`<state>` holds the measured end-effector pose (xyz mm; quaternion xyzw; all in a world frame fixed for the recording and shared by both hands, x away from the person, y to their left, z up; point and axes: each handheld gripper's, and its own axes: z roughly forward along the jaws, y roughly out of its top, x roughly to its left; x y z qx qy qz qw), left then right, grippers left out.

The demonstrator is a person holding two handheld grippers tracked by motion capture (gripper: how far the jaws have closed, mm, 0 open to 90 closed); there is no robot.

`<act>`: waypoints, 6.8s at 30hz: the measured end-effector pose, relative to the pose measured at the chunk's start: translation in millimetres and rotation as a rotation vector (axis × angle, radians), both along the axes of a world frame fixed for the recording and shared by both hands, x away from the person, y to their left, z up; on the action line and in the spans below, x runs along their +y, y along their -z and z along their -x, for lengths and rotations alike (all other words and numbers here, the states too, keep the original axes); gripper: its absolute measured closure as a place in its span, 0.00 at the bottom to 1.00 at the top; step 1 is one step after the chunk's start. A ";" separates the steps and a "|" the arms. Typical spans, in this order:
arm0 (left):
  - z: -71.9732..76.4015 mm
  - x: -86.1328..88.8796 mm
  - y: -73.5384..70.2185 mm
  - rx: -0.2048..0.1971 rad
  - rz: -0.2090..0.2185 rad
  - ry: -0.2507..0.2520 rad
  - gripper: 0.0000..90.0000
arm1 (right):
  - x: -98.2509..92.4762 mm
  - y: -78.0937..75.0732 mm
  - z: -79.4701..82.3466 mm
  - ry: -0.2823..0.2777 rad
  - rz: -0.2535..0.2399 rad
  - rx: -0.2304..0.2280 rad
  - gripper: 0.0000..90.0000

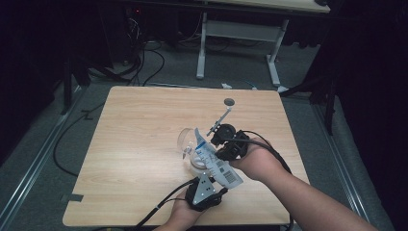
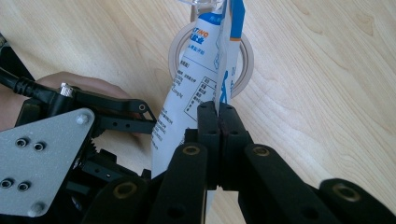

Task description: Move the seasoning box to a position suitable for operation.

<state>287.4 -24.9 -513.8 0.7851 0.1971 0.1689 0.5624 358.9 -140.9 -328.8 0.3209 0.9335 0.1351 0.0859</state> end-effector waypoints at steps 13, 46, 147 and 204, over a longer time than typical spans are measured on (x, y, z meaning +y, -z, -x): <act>-4.6 1.1 4.6 0.013 -0.011 -0.015 0.63 | -2.4 -0.2 1.0 0.003 0.001 -0.001 1.00; -0.6 0.1 9.5 0.021 -0.026 -0.001 0.62 | -7.2 -4.0 -0.7 0.028 -0.005 -0.021 1.00; -21.6 145.6 6.8 0.027 0.005 -0.239 0.61 | -104.4 48.7 -30.8 0.266 0.070 -0.031 1.00; -24.5 150.0 9.4 0.050 0.013 -0.261 0.60 | -138.6 75.2 4.2 0.372 -0.229 -0.303 1.00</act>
